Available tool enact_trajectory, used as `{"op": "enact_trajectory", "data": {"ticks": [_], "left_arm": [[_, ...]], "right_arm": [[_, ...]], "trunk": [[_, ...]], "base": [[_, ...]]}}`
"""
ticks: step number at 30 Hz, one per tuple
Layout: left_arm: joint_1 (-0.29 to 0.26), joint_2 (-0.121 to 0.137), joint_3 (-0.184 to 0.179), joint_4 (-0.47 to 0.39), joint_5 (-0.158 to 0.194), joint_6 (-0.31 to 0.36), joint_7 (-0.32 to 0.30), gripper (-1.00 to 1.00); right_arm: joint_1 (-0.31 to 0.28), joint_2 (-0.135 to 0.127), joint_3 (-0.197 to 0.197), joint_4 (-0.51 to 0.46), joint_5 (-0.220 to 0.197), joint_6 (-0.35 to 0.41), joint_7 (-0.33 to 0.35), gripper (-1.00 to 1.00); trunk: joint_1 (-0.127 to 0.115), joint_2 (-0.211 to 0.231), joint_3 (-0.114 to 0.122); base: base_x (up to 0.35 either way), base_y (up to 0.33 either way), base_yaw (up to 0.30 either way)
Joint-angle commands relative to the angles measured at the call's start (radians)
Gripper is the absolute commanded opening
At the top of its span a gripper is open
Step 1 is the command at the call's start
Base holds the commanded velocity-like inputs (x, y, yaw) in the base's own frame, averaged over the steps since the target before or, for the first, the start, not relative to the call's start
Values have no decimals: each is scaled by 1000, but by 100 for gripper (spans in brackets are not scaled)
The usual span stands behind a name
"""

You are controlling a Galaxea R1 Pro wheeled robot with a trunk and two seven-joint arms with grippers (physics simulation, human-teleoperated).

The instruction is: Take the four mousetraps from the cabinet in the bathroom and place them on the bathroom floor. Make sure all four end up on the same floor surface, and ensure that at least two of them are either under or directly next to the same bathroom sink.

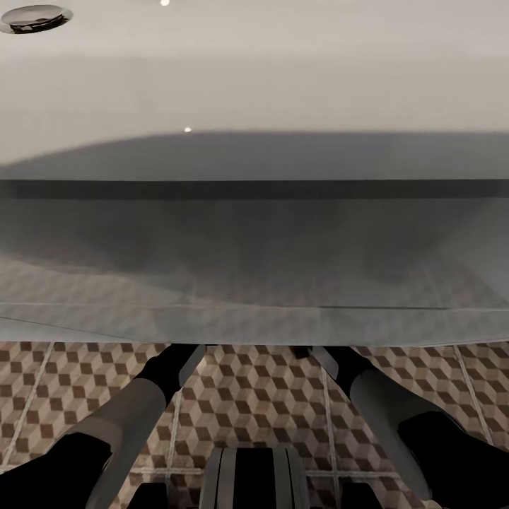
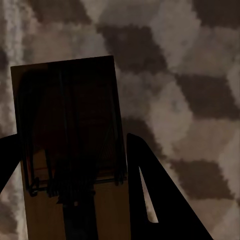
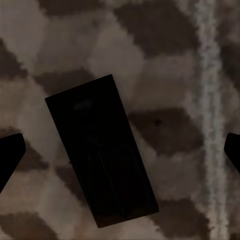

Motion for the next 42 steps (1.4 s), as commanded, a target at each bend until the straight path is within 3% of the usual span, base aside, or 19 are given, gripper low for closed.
{"op": "enact_trajectory", "data": {"ticks": [1, 42], "left_arm": [[-2, 1, -6, -2, 11, 5, 9, -100], [-2, 1, -6, -2, 11, 5, 9, -100]], "right_arm": [[-51, -1, 9, -3, -7, 5, -8, 100], [-51, 6, 9, -1, -7, 5, -7, 100]], "trunk": [[0, 0, 0], [0, 0, 0]], "base": [[0, 0, 0], [0, 0, 0]]}}
